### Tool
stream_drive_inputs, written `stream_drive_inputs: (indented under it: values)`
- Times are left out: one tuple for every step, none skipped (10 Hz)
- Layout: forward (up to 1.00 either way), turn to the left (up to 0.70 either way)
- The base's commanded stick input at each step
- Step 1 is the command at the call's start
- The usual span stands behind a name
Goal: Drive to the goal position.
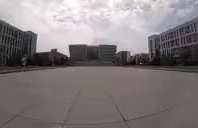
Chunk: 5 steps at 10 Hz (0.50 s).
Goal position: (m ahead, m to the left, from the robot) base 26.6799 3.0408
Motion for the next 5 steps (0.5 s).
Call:
stream_drive_inputs:
  values:
    - [0.7,0.01]
    - [0.7,0.0]
    - [0.7,0.0]
    - [0.7,0.0]
    - [0.7,0.0]
